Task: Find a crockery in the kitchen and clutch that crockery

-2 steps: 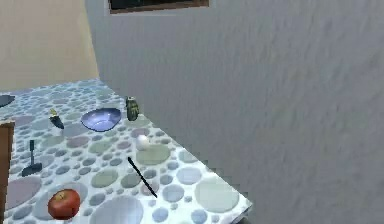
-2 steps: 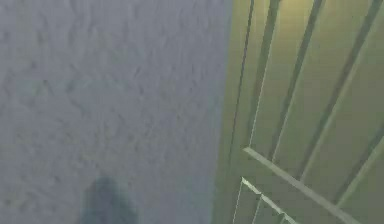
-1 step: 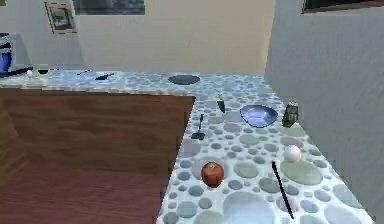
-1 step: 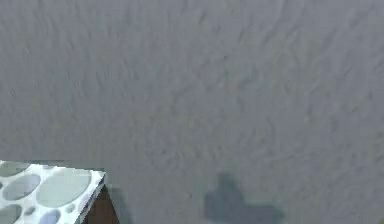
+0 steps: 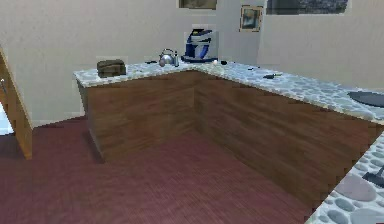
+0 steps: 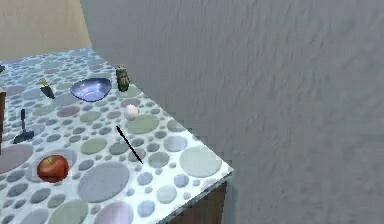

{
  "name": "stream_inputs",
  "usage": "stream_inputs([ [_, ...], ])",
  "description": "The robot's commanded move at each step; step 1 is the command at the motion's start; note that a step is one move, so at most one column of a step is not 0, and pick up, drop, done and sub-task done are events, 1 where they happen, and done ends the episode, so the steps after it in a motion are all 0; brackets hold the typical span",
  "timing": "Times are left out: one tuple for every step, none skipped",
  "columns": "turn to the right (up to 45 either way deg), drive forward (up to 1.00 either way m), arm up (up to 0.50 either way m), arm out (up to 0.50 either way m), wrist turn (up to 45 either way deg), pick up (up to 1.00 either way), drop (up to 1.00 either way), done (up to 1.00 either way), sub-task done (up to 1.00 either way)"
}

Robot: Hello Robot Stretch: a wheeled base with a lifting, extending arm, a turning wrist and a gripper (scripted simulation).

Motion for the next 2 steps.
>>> stream_inputs([
  [-21.0, 0.0, 0.0, 0.0, 0.0, 0.0, 0.0, 0.0, 0.0],
  [-15.0, 0.0, 0.0, 0.0, 0.0, 0.0, 0.0, 0.0, 0.0],
])
